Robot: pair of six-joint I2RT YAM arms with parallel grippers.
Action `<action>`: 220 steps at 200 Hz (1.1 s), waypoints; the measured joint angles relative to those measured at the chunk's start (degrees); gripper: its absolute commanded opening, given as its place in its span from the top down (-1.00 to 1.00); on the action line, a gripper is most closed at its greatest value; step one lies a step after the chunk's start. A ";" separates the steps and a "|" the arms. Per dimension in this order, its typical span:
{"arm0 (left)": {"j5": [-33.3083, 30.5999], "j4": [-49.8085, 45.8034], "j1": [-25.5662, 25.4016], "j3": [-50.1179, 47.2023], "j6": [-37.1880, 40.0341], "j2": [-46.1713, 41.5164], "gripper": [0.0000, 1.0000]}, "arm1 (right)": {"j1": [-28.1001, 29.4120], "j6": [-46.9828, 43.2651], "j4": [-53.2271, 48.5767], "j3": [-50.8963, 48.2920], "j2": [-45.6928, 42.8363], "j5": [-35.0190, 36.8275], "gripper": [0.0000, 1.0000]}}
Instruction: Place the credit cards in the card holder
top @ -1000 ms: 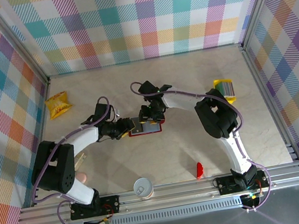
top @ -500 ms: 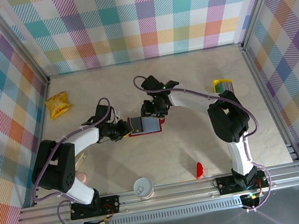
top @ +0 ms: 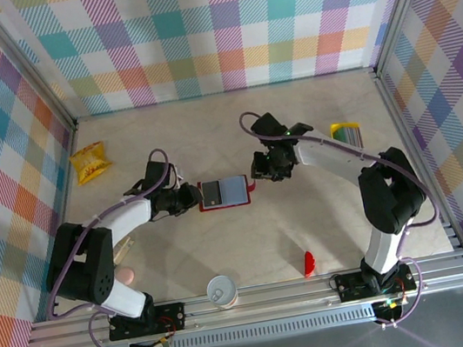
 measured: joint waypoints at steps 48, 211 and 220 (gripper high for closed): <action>2.14 2.51 0.00 -0.33 -0.07 -1.05 0.50 | -0.39 -3.26 0.59 0.46 4.96 -2.80 0.37; 2.56 3.37 0.00 -1.14 -1.09 -1.95 0.50 | -0.48 -6.01 2.58 4.00 10.05 -3.89 0.73; 2.56 3.34 0.00 -1.14 -1.11 -2.05 0.50 | -0.48 -5.92 2.58 4.00 10.05 -4.02 0.83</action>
